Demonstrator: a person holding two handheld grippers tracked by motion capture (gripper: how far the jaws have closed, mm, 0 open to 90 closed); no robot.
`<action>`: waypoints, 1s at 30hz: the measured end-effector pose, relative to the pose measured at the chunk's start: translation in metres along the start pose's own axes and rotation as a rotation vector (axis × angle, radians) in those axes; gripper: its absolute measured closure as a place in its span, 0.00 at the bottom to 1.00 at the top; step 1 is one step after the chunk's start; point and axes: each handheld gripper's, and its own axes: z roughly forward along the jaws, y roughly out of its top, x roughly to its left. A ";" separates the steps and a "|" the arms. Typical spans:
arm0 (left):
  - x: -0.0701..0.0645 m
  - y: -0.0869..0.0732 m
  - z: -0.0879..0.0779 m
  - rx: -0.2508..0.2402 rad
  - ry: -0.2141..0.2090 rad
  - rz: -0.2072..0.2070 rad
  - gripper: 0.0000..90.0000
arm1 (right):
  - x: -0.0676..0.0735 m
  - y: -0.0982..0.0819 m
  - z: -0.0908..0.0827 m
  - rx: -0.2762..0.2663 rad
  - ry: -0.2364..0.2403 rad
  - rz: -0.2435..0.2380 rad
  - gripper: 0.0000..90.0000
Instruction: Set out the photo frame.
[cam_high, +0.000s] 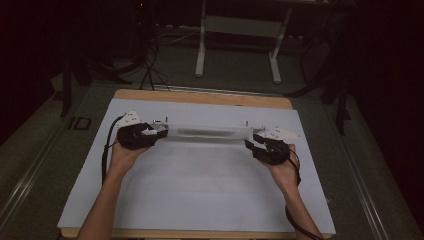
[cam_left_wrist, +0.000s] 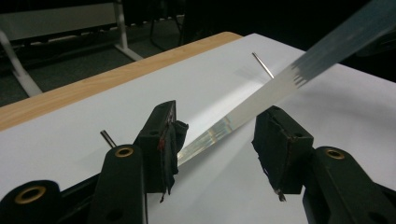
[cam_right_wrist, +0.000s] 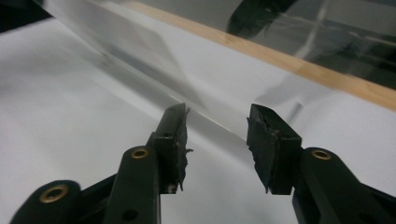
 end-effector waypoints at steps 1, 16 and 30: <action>0.000 0.001 0.000 0.002 0.002 0.002 0.56 | -0.004 -0.003 0.001 0.004 -0.009 0.007 0.61; 0.005 0.005 0.004 -0.019 0.014 -0.021 0.57 | -0.035 -0.004 0.024 -0.056 0.015 -0.053 0.48; 0.010 0.001 0.030 0.012 0.053 0.005 0.49 | -0.047 0.001 0.042 -0.095 0.084 -0.026 0.51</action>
